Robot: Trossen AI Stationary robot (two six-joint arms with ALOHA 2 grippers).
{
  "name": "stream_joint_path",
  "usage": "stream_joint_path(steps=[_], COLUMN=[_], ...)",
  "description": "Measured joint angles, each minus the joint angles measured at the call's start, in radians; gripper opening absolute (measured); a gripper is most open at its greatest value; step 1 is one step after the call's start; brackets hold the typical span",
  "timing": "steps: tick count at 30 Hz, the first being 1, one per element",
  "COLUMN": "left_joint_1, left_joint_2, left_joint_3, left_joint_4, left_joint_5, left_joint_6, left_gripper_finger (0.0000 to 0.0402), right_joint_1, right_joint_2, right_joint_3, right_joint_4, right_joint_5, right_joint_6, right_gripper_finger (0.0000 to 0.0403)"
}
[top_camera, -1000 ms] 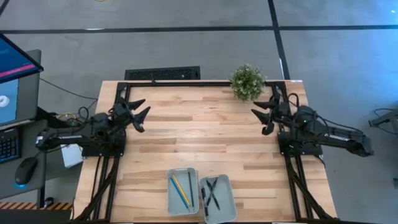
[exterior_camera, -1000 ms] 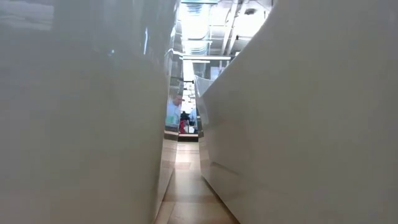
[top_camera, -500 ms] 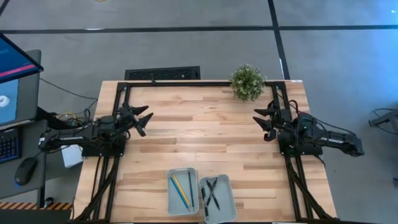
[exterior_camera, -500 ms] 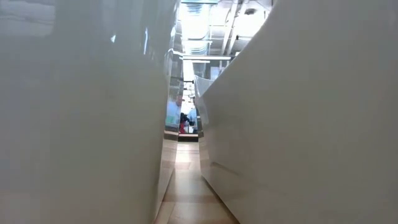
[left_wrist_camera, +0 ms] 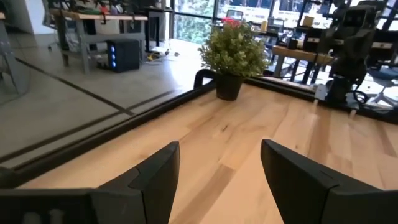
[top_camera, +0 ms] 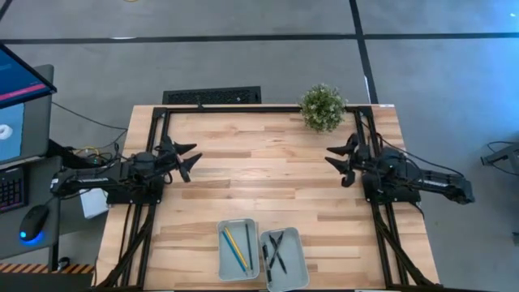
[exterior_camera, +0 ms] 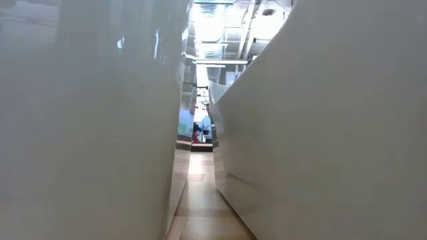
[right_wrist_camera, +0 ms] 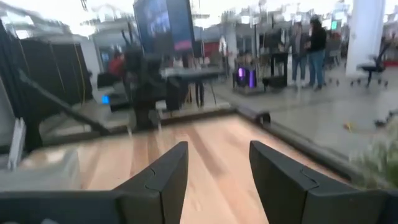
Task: Sort pens & pencils
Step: Return to Home Position
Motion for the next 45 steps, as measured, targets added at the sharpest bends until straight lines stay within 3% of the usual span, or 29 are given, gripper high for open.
stream_joint_path(steps=[4, 45], left_joint_1=[-0.005, -0.004], left_joint_2=[0.0, 0.003], left_joint_3=[0.0, 0.007], left_joint_4=[-0.007, -0.071], left_joint_5=[0.019, 0.016], left_joint_6=[-0.002, -0.004], left_gripper_finger=[0.0215, 0.0215], right_joint_1=[0.0, 0.0], right_joint_2=[0.002, 0.008], right_joint_3=[0.0, 0.001], right_joint_4=[-0.063, -0.065], right_joint_5=[-0.003, 0.0], right_joint_6=[0.0, 0.0], right_gripper_finger=[0.0193, 0.0192])
